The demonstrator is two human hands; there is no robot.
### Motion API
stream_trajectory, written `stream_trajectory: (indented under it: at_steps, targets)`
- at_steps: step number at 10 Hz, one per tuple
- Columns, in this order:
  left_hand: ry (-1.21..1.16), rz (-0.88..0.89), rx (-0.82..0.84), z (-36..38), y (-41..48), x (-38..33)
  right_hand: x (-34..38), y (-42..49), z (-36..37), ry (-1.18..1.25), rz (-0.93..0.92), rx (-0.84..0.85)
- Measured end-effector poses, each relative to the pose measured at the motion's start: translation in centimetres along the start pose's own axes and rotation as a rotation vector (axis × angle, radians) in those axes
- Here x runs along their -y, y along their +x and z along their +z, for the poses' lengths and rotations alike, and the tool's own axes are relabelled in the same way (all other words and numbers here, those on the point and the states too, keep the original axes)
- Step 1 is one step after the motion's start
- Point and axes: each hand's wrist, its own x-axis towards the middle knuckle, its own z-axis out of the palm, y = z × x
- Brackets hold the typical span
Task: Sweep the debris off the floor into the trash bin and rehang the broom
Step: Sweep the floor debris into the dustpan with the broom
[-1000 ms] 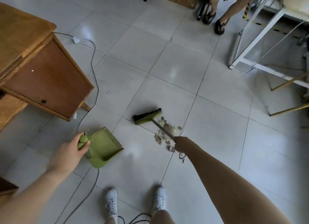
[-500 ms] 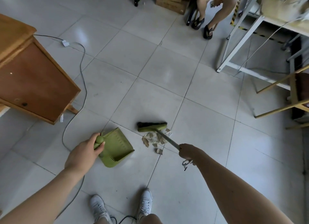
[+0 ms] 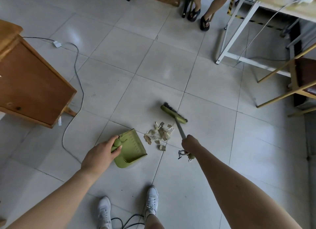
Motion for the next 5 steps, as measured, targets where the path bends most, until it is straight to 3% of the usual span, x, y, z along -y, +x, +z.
stream_trajectory:
  at_steps: [3,4,5]
  targets:
    - [-0.016,0.075,0.046,0.0,-0.4,2.6,-2.1,-1.9,4.3,-0.29,-0.041,0.136]
    - [-0.036,0.094,0.071,-0.2,-0.9,4.1,-2.3,-3.4,7.0,0.025,0.081,0.035]
    - [-0.036,0.134,0.084,-0.5,-1.8,5.7,-2.4,-4.8,10.7,-0.074,0.068,0.078]
